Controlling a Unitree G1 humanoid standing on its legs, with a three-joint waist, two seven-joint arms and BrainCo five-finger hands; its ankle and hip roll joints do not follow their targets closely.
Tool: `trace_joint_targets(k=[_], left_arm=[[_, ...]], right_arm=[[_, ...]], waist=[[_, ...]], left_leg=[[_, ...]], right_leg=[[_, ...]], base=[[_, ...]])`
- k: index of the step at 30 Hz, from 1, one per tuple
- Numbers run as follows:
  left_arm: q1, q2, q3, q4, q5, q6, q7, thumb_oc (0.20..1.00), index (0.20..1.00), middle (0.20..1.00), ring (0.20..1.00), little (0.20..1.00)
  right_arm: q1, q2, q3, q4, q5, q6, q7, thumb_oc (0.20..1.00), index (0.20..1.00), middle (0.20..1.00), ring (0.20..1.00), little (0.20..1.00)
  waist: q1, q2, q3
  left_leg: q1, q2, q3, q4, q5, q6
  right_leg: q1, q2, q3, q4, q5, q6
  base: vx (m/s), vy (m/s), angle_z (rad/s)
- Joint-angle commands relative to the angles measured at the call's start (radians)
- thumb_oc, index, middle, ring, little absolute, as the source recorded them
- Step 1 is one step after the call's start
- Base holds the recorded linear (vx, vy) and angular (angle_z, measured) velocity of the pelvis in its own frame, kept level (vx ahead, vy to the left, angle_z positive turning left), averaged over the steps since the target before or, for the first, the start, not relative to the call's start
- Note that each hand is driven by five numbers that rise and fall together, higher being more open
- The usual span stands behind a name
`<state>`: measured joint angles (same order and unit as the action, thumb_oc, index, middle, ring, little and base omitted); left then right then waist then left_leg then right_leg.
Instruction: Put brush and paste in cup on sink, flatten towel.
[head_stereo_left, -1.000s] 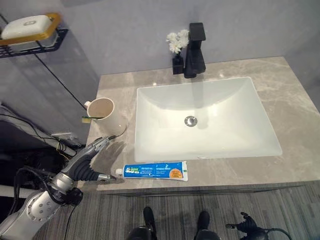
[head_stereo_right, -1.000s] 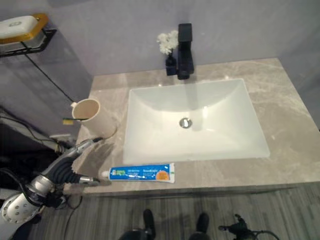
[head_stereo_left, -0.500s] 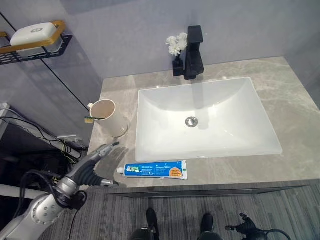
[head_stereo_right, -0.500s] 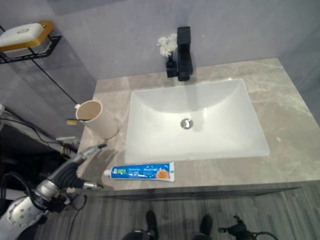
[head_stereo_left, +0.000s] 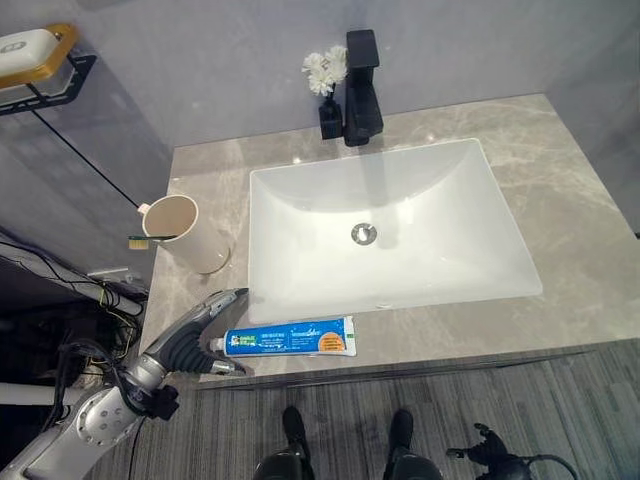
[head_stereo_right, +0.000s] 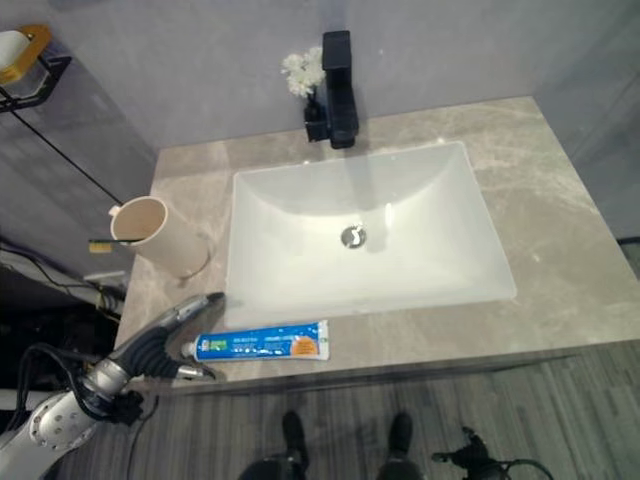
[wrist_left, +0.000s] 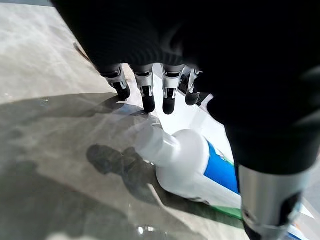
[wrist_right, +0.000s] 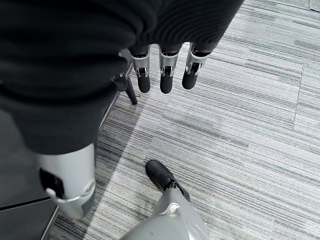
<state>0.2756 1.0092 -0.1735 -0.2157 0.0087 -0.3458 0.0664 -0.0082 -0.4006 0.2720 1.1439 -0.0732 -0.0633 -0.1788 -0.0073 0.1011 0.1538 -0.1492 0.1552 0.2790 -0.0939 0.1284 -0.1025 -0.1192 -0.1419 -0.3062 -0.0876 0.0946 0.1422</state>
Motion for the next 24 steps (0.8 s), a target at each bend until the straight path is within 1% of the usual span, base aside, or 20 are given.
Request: trace_joint_targets(k=[1,4,5,12,13,14,15,18,19,20,21,22,24], left_arm=[[-0.046,-0.024,-0.010,0.020,0.017,-0.002,0.003,1.000,1.000,1.000,1.000,1.000],[-0.060,-0.021,-0.030,0.046,0.052,0.000,0.010,1.000,1.000,1.000,1.000,1.000],[-0.066,-0.013,-0.039,0.055,0.085,-0.001,0.014,1.000,1.000,1.000,1.000,1.000],[-0.085,-0.005,-0.069,0.088,0.153,-0.004,0.019,1.000,1.000,1.000,1.000,1.000],[-0.086,-0.002,-0.074,0.097,0.165,-0.005,0.018,0.875,0.875,0.875,0.875,0.875],[-0.090,0.000,-0.082,0.106,0.177,-0.007,0.020,0.715,0.715,0.715,0.715,0.715],[-0.091,0.013,-0.089,0.105,0.205,-0.012,0.019,0.598,0.598,0.598,0.598,0.598],[-0.091,0.019,-0.091,0.108,0.218,-0.014,0.020,0.580,0.580,0.580,0.580,0.580],[-0.095,0.030,-0.101,0.113,0.245,-0.017,0.021,0.501,0.501,0.501,0.501,0.501],[-0.097,0.041,-0.105,0.115,0.267,-0.018,0.022,0.457,0.457,0.457,0.457,0.457],[-0.102,0.045,-0.114,0.120,0.280,-0.022,0.022,0.332,0.332,0.332,0.332,0.332],[-0.108,0.054,-0.126,0.127,0.300,-0.026,0.021,0.256,0.256,0.256,0.256,0.256],[-0.116,0.070,-0.144,0.140,0.340,-0.031,0.022,0.200,0.200,0.200,0.200,0.200]], right_arm=[[-0.043,0.008,0.039,-0.030,0.003,-0.007,-0.030,1.000,1.000,1.000,1.000,1.000],[-0.049,0.006,0.045,-0.034,0.009,-0.011,-0.034,1.000,1.000,1.000,1.000,1.000],[-0.050,0.005,0.053,-0.050,0.010,-0.016,-0.036,1.000,1.000,1.000,1.000,1.000],[-0.046,0.000,0.063,-0.081,0.016,-0.027,-0.041,1.000,1.000,1.000,1.000,1.000],[-0.045,0.000,0.064,-0.085,0.017,-0.029,-0.041,1.000,1.000,1.000,1.000,1.000],[-0.045,0.001,0.065,-0.084,0.017,-0.030,-0.043,1.000,1.000,1.000,1.000,1.000],[-0.042,-0.002,0.066,-0.088,0.017,-0.035,-0.046,1.000,1.000,1.000,1.000,1.000],[-0.041,-0.003,0.066,-0.094,0.017,-0.036,-0.047,1.000,1.000,1.000,1.000,1.000],[-0.041,-0.005,0.065,-0.093,0.016,-0.039,-0.049,1.000,1.000,1.000,1.000,1.000],[-0.040,-0.007,0.064,-0.093,0.015,-0.040,-0.050,1.000,1.000,1.000,1.000,1.000],[-0.038,-0.007,0.065,-0.094,0.015,-0.042,-0.051,1.000,1.000,1.000,1.000,1.000],[-0.039,-0.007,0.066,-0.090,0.015,-0.043,-0.052,1.000,1.000,1.000,1.000,1.000],[-0.035,-0.012,0.067,-0.091,0.012,-0.048,-0.054,1.000,1.000,1.000,1.000,1.000]], waist=[[-0.014,-0.051,0.032],[-0.018,-0.059,0.036],[-0.020,-0.064,0.038],[-0.025,-0.077,0.041],[-0.025,-0.078,0.041],[-0.026,-0.079,0.042],[-0.027,-0.081,0.041],[-0.027,-0.082,0.040],[-0.028,-0.083,0.039],[-0.029,-0.082,0.038],[-0.029,-0.083,0.037],[-0.030,-0.083,0.037],[-0.034,-0.085,0.035]], left_leg=[[0.041,0.064,0.018,0.007,-0.007,-0.075],[0.031,0.078,0.026,0.007,-0.001,-0.081],[0.029,0.088,0.031,0.007,0.002,-0.084],[0.030,0.108,0.046,0.007,0.009,-0.092],[0.032,0.112,0.049,0.007,0.010,-0.093],[0.033,0.115,0.050,0.007,0.011,-0.094],[0.034,0.120,0.054,0.007,0.012,-0.097],[0.034,0.124,0.056,0.007,0.012,-0.098],[0.035,0.129,0.059,0.007,0.014,-0.100],[0.036,0.131,0.061,0.007,0.015,-0.102],[0.037,0.133,0.062,0.007,0.015,-0.103],[0.039,0.137,0.064,0.007,0.016,-0.104],[0.041,0.142,0.068,0.007,0.016,-0.106]], right_leg=[[-0.057,-0.046,0.074,0.000,0.020,0.051],[-0.076,-0.032,0.081,0.000,0.020,0.047],[-0.081,-0.025,0.085,0.000,0.019,0.046],[-0.092,-0.003,0.100,0.000,0.018,0.038],[-0.094,0.001,0.102,0.000,0.018,0.037],[-0.095,0.003,0.104,0.000,0.017,0.036],[-0.096,0.009,0.107,0.000,0.015,0.035],[-0.097,0.012,0.108,0.000,0.014,0.034],[-0.098,0.016,0.109,0.000,0.012,0.033],[-0.099,0.018,0.109,0.000,0.012,0.032],[-0.099,0.021,0.110,0.000,0.012,0.031],[-0.099,0.023,0.110,0.000,0.011,0.030],[-0.099,0.029,0.111,0.000,0.010,0.029]], base=[[-0.02,-0.047,-0.03],[-0.02,-0.063,-0.04],[-0.01,-0.056,-0.07],[-0.01,-0.046,-0.06],[0.00,-0.045,-0.04],[0.00,-0.057,-0.07],[-0.01,-0.042,-0.08],[-0.01,-0.029,-0.12],[-0.01,-0.032,-0.09],[-0.01,-0.041,-0.06],[0.00,0.000,0.00],[-0.01,-0.027,-0.04],[-0.01,-0.021,-0.01]])
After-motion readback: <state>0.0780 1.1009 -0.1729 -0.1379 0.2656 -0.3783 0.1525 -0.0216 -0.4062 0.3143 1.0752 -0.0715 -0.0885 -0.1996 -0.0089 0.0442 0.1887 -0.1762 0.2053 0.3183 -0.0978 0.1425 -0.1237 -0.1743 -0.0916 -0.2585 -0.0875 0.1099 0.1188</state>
